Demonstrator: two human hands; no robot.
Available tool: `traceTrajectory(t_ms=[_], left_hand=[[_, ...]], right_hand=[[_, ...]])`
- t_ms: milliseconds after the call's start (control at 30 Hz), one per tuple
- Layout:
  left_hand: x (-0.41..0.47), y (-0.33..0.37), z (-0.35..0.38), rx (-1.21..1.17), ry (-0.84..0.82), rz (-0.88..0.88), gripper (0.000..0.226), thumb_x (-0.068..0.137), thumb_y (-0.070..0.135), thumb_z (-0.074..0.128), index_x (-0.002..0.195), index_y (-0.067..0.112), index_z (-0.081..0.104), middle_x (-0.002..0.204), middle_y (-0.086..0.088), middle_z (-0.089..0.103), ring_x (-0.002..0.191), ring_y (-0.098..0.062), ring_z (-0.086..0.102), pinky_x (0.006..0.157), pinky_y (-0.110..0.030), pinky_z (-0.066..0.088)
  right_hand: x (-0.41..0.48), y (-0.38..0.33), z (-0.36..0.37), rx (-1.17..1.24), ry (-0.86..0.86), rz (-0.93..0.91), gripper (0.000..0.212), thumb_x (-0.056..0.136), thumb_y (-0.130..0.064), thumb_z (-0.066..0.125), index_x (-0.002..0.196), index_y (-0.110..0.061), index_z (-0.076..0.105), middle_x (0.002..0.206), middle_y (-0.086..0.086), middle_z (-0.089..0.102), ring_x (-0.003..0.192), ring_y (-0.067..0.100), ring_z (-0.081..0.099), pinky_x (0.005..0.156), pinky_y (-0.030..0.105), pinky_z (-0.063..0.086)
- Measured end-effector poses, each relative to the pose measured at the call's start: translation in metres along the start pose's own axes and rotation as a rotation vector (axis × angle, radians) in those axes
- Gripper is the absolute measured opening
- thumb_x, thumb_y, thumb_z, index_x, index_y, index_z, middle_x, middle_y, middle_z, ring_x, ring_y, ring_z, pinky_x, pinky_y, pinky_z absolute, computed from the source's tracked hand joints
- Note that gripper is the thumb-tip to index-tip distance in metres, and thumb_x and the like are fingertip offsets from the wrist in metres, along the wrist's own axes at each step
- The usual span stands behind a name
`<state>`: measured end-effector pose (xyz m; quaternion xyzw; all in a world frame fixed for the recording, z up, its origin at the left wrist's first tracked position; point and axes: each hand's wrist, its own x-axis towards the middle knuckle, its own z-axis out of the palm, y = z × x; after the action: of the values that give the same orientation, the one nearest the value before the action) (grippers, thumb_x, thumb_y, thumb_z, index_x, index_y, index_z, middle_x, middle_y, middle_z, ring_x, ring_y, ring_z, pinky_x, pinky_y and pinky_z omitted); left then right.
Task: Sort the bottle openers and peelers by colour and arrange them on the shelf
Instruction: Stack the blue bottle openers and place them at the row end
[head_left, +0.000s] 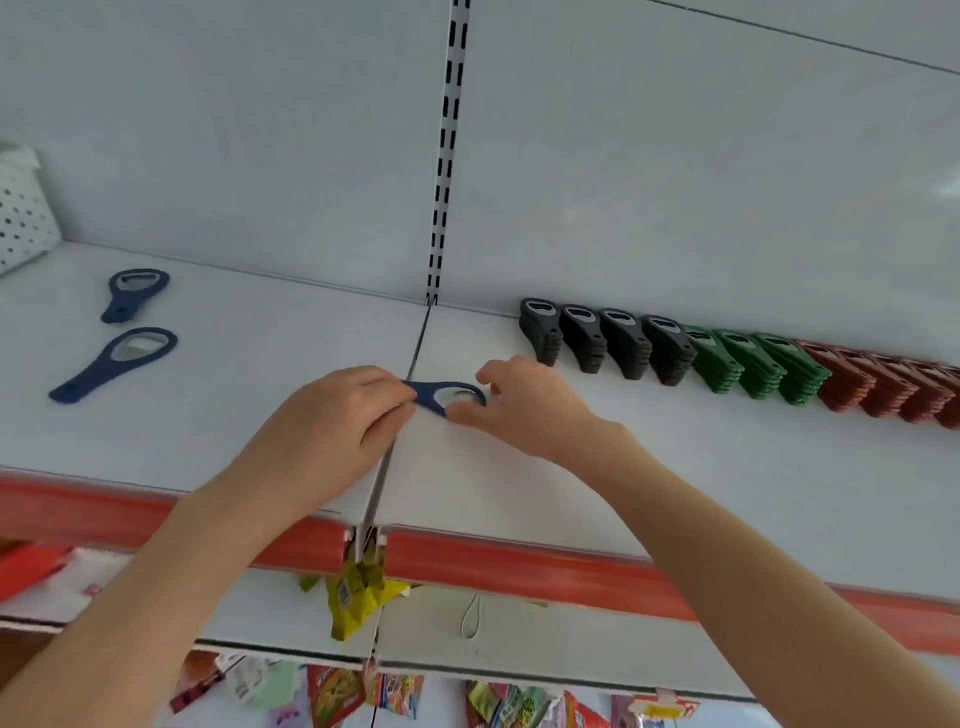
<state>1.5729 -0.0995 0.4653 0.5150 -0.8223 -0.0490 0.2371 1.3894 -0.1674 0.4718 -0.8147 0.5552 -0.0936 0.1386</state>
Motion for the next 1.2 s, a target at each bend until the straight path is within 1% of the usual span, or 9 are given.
traceTrajectory(t_ms=[133, 333, 467, 533, 733, 833, 933, 1067, 1200], left_hand=[[-0.018, -0.016, -0.012, 0.015, 0.109, -0.067, 0.044, 0.084, 0.031, 0.04, 0.093, 0.001, 0.07, 0.088, -0.009, 0.07, 0.076, -0.022, 0.067, 0.072, -0.032, 0.053], [-0.027, -0.041, -0.043, -0.208, 0.313, -0.292, 0.037, 0.087, 0.028, 0.061, 0.119, 0.008, 0.06, 0.111, -0.003, 0.063, 0.097, -0.007, 0.056, 0.088, -0.018, 0.039], [-0.031, -0.057, -0.081, -0.66, 0.094, -0.465, 0.055, 0.068, 0.049, 0.07, 0.113, 0.018, 0.059, 0.098, 0.007, 0.07, 0.09, -0.002, 0.065, 0.083, -0.018, 0.049], [-0.042, -0.067, -0.095, -0.886, -0.068, -0.452, 0.041, 0.076, 0.034, 0.064, 0.111, 0.014, 0.06, 0.092, 0.0, 0.073, 0.084, -0.013, 0.07, 0.074, -0.025, 0.056], [-0.088, -0.132, -0.119, -0.964, 0.138, -0.573, 0.019, 0.09, 0.004, 0.052, 0.104, 0.017, 0.057, 0.086, -0.004, 0.072, 0.068, -0.016, 0.07, 0.051, -0.021, 0.051], [-0.103, -0.163, -0.127, -0.93, 0.262, -0.612, 0.022, 0.091, 0.003, 0.05, 0.102, 0.021, 0.056, 0.086, -0.003, 0.07, 0.061, -0.011, 0.066, 0.046, -0.02, 0.048], [-0.11, -0.184, -0.132, -0.949, 0.305, -0.646, 0.028, 0.092, 0.002, 0.047, 0.108, 0.023, 0.054, 0.088, -0.003, 0.069, 0.058, -0.008, 0.063, 0.045, -0.018, 0.047], [-0.109, -0.2, -0.135, -0.995, 0.318, -0.661, 0.032, 0.091, 0.003, 0.048, 0.114, 0.025, 0.052, 0.089, -0.004, 0.069, 0.059, -0.007, 0.064, 0.047, -0.019, 0.048], [-0.106, -0.208, -0.133, -1.056, 0.325, -0.68, 0.027, 0.093, 0.01, 0.048, 0.114, 0.027, 0.052, 0.094, -0.005, 0.067, 0.066, -0.008, 0.067, 0.053, -0.021, 0.052]], right_hand=[[0.014, -0.009, 0.002, -0.065, -0.071, 0.042, 0.049, 0.077, -0.052, 0.064, 0.099, -0.011, 0.051, 0.094, 0.004, 0.042, 0.083, 0.021, 0.044, 0.061, 0.028, 0.035], [0.016, -0.036, -0.02, 0.468, 0.025, -0.065, 0.005, 0.083, -0.016, 0.066, 0.083, -0.015, 0.061, 0.069, 0.001, 0.063, 0.057, 0.015, 0.055, 0.061, 0.027, 0.047], [0.017, -0.102, -0.027, 0.683, -0.053, -0.284, 0.012, 0.082, -0.009, 0.067, 0.076, -0.02, 0.065, 0.064, -0.009, 0.064, 0.053, 0.002, 0.054, 0.054, 0.017, 0.047], [0.025, -0.141, -0.018, 0.745, -0.11, -0.347, 0.012, 0.082, -0.009, 0.066, 0.076, -0.019, 0.066, 0.063, -0.012, 0.064, 0.055, 0.0, 0.056, 0.055, 0.016, 0.048], [0.087, -0.214, 0.032, 0.483, 0.026, -0.224, 0.014, 0.086, -0.021, 0.062, 0.086, -0.008, 0.067, 0.078, 0.002, 0.063, 0.069, 0.012, 0.057, 0.068, 0.027, 0.046], [0.107, -0.238, 0.06, 0.138, -0.141, -0.204, 0.043, 0.084, -0.039, 0.063, 0.115, -0.01, 0.058, 0.112, 0.004, 0.059, 0.099, 0.017, 0.053, 0.084, 0.027, 0.04], [0.109, -0.253, 0.077, 0.002, -0.195, -0.197, 0.051, 0.079, -0.047, 0.066, 0.112, -0.01, 0.053, 0.103, 0.003, 0.053, 0.095, 0.023, 0.049, 0.076, 0.029, 0.038], [0.109, -0.251, 0.077, 0.066, -0.14, -0.039, 0.064, 0.072, -0.044, 0.073, 0.123, -0.016, 0.047, 0.109, 0.001, 0.049, 0.101, 0.019, 0.048, 0.077, 0.024, 0.037], [0.109, -0.239, 0.067, 0.491, -0.108, 0.095, 0.022, 0.078, -0.017, 0.072, 0.093, -0.013, 0.057, 0.079, -0.003, 0.055, 0.072, 0.013, 0.053, 0.059, 0.018, 0.045]])
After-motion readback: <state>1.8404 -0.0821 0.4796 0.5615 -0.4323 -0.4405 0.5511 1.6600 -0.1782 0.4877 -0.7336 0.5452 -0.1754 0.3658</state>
